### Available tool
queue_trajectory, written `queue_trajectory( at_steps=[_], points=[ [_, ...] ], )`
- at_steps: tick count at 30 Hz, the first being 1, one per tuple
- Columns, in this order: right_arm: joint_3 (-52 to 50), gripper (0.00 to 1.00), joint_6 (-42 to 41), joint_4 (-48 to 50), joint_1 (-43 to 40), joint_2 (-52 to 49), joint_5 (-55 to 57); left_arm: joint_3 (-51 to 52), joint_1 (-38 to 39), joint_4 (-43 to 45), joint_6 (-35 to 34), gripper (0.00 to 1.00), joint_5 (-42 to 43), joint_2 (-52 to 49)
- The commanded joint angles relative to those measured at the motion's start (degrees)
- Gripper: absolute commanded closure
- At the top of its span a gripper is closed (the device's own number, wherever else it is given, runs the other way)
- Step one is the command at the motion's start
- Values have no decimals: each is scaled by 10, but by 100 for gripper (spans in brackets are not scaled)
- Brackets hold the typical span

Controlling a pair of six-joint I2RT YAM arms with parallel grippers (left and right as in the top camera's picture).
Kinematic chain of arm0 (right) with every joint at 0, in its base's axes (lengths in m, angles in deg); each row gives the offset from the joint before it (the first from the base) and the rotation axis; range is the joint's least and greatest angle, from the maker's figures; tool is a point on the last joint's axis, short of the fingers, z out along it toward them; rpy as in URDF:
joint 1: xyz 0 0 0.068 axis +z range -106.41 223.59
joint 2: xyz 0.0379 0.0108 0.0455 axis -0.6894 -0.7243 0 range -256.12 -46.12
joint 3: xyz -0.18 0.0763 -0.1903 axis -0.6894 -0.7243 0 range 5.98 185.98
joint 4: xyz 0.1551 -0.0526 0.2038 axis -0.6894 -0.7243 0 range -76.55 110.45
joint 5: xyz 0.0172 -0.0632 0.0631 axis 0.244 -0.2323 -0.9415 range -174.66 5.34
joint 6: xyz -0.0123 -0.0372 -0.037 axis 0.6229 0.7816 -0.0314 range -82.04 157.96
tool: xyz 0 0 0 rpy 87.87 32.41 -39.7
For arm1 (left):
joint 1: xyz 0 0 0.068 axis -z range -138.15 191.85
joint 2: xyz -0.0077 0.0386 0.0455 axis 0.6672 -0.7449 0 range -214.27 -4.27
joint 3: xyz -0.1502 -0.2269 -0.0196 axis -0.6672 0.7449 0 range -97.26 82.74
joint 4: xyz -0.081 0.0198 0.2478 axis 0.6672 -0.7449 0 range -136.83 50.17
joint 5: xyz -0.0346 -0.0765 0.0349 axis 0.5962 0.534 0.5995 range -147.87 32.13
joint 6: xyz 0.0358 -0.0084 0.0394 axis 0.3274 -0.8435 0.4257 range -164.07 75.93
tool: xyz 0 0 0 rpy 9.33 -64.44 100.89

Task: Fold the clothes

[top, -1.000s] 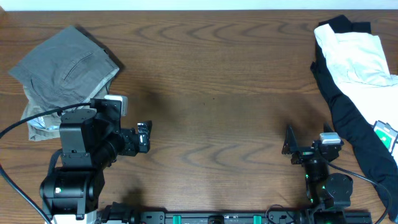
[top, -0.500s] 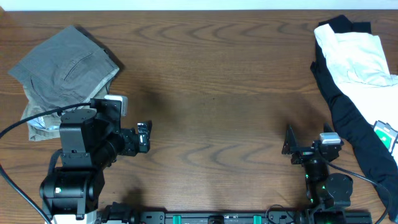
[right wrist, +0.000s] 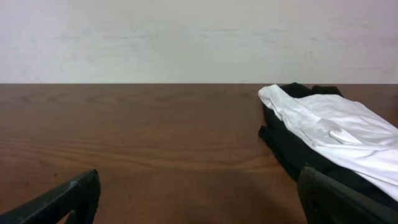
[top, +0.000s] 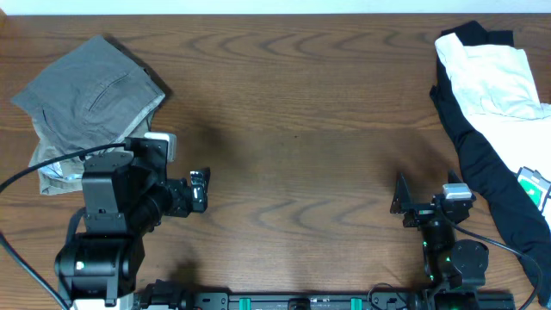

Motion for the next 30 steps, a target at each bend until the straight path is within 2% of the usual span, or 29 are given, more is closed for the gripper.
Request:
queue_trajectory(
  at_steps=[1, 5, 13, 23, 30],
  points=[
    [-1, 1, 8, -2, -5, 3, -7, 3, 1, -6, 14, 2, -33, 23],
    [-1, 1, 8, -3, -6, 3, -7, 21, 1, -8, 14, 2, -67, 52],
    [-1, 1, 8, -2, -5, 3, -6, 149, 8, 6, 14, 2, -112, 174],
    [-1, 1, 8, -3, -5, 3, -6, 345, 24, 182, 14, 2, -119, 351],
    [-1, 1, 8, -3, -5, 3, -6, 425, 28, 289, 14, 2, -136, 434]
  ],
)
